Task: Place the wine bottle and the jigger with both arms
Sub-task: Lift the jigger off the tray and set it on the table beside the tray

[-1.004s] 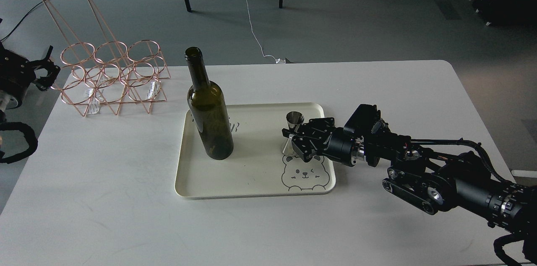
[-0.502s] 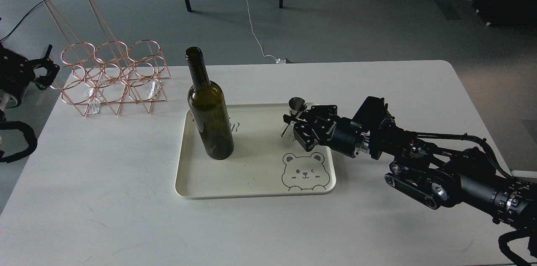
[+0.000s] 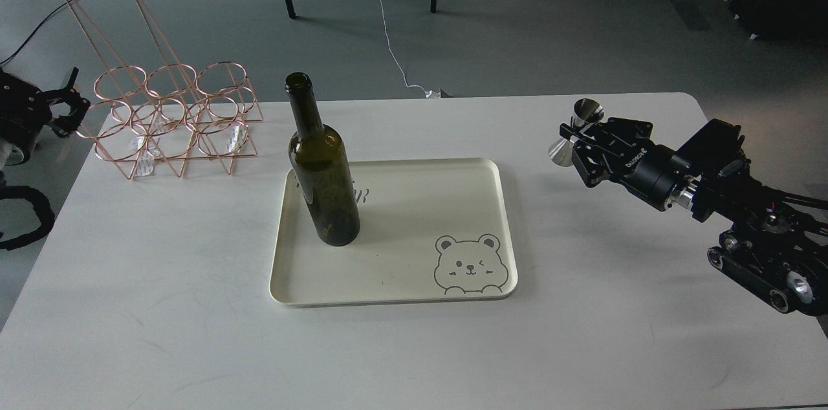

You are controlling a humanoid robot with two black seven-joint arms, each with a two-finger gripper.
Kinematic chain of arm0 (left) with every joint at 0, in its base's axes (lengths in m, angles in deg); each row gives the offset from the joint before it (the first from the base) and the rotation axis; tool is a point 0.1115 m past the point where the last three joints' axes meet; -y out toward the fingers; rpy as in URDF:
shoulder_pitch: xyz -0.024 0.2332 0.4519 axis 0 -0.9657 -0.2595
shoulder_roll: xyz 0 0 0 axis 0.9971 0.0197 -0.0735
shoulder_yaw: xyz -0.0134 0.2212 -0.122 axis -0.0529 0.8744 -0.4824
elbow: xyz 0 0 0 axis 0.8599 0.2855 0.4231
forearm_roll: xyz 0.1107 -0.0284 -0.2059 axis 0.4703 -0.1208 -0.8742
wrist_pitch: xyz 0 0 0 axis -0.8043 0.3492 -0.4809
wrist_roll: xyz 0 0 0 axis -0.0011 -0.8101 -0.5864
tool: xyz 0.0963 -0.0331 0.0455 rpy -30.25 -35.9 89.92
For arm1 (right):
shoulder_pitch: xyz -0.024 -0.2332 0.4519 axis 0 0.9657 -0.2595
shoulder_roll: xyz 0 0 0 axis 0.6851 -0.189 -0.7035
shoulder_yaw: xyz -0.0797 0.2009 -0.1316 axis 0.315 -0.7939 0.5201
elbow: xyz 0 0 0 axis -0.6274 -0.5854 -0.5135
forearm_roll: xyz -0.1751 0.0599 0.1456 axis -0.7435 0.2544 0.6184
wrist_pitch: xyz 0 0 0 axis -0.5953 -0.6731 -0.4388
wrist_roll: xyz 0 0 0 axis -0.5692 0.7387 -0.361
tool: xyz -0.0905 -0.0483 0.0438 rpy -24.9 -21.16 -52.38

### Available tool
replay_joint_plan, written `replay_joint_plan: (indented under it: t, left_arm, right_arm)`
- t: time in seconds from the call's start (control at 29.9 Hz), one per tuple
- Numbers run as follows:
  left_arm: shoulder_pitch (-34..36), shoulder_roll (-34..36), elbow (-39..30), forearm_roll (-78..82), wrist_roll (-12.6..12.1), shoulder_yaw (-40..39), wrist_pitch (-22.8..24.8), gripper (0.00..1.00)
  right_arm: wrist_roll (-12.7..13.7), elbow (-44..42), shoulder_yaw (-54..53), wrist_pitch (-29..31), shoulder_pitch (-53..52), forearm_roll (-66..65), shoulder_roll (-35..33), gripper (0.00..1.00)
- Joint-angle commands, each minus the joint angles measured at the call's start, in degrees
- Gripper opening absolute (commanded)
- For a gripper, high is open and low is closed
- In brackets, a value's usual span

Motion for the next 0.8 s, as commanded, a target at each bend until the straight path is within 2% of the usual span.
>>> replay_joint_plan:
  t: [0.0,0.2,0.4,0.6,0.7,0.77]
  left_arm:
    - [-0.01,0.15,0.01,0.0,-0.09,0.03,0.0,0.99]
    - [-0.01,0.06,-0.26,0.18,-0.09,0.03,0.0,0.99]
    - [-0.01,-0.11,-0.52,0.18,-0.09,0.12,0.0,0.99]
    - [0.08,0.06,-0.61,0.27,-0.09,0.12,0.0,0.99]
    - [0.08,0.59,-0.61,0.27,0.0,0.12,0.0,0.99]
    - [-0.01,0.77,-0.61,0.27,0.09,0.21,0.0,0.99]
  right_arm:
    - [0.09,-1.55,-1.48,0.01,4.62,3.44,-0.97,0.02]
    - [-0.17,-6.56,-0.78,0.01,7.97,6.35,-0.62,0.02]
    - [-0.26,-6.48,-0.78,0.01,8.77,7.49,-0.45,0.04]
    - [-0.35,-6.12,-0.78,0.01,8.85,7.58,-0.36,0.2]
    - [-0.44,-6.04,-0.78,0.01,8.85,7.76,-0.45,0.36]
    - [-0.53,-5.95,-0.69,0.01,8.85,7.76,-0.53,0.42]
